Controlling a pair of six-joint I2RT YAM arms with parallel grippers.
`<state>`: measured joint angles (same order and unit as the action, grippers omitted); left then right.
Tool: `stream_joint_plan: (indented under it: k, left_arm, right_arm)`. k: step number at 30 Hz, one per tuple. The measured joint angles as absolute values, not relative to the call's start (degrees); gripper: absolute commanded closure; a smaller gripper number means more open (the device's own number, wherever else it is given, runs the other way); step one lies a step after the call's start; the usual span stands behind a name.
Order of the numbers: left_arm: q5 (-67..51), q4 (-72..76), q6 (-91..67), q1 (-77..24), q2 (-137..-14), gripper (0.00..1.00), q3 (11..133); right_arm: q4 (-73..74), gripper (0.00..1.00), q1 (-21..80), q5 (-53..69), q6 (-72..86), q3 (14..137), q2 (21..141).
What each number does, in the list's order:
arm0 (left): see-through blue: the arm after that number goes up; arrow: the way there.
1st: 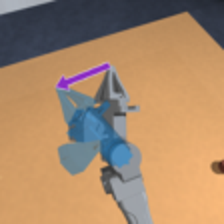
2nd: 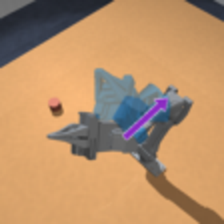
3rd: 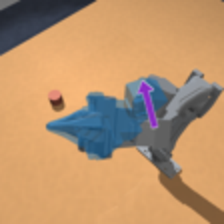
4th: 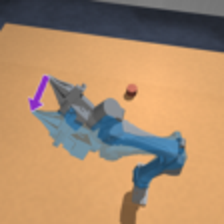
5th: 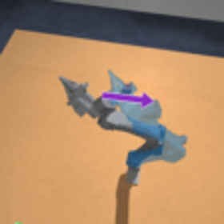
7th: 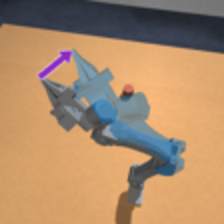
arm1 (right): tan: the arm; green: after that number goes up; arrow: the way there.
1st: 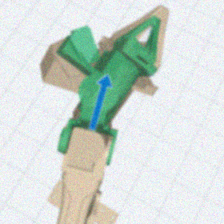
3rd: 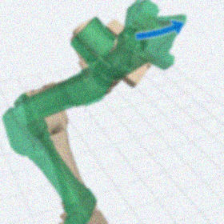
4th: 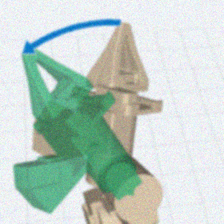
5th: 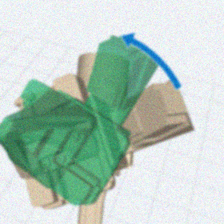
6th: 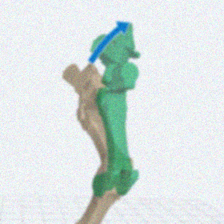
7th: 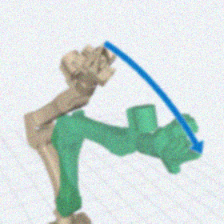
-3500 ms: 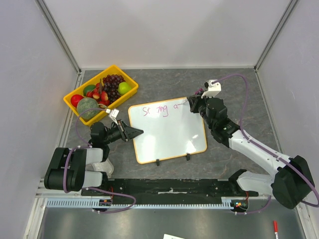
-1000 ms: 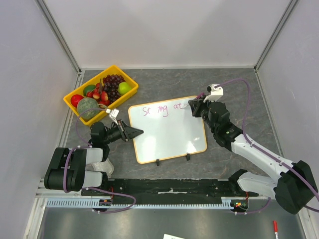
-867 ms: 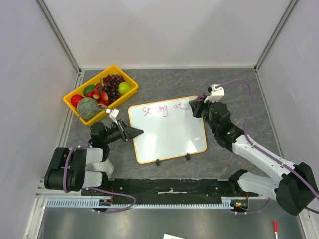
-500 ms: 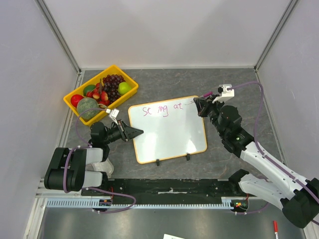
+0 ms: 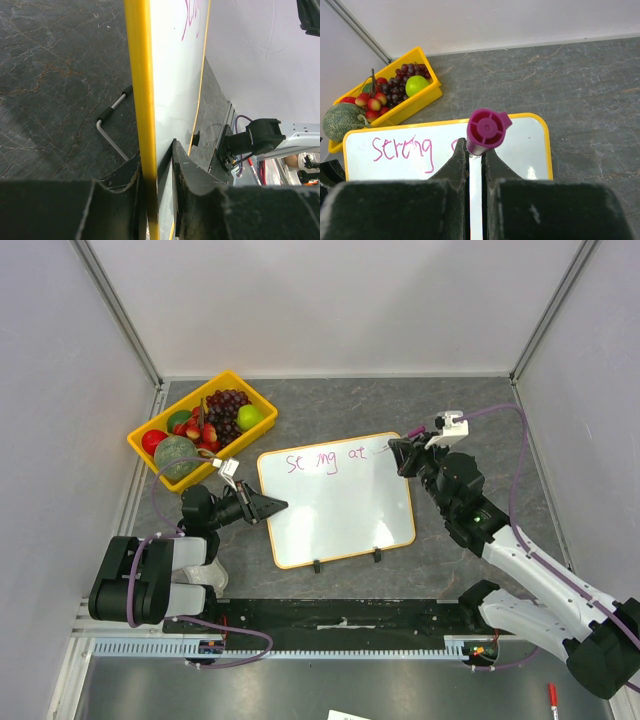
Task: Write a sentence on the whiteboard
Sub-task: Pick up the sentence from the whiteboard.
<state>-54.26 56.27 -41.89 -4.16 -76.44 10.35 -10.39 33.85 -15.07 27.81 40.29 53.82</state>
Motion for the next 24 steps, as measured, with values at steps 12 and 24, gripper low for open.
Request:
stream_joint_plan:
  k: [12, 24]
  left_arm:
    - [-54.3, 56.3, -41.9, -4.2, -76.4, 0.98, 10.3]
    - [-54.3, 56.2, -41.9, -4.2, -76.4, 0.98, 10.3]
  right_arm:
    - [-9.3, 1.0, 33.8, -15.0, 27.1, 39.5, 53.7]
    - [-9.3, 1.0, 33.8, -14.8, 25.9, 38.5, 53.0]
